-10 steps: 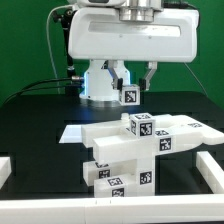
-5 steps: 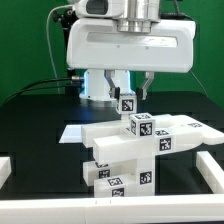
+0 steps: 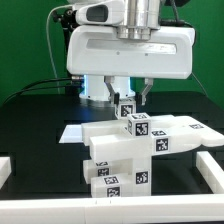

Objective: Assemble chair

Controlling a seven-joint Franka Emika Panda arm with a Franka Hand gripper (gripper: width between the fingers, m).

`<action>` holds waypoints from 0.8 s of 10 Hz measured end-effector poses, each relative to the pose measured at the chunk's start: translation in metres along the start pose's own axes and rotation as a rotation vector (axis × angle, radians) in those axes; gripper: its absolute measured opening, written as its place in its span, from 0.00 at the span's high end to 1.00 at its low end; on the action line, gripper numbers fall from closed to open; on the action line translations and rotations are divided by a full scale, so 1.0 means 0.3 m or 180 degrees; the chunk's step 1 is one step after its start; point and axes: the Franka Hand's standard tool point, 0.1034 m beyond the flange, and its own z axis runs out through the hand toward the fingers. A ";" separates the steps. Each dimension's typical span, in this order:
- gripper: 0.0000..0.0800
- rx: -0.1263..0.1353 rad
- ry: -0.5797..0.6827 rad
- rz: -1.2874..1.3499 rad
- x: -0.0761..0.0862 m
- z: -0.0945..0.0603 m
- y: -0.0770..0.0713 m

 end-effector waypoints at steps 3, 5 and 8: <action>0.65 -0.0001 0.0007 0.0000 0.002 0.000 0.000; 0.55 -0.0001 0.0006 0.0000 0.001 0.000 0.000; 0.21 -0.0001 0.0006 0.0000 0.001 0.000 0.000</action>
Offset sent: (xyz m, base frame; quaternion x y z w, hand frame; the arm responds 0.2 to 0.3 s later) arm 0.0000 0.0000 0.0000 0.0000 0.0000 0.0000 1.0000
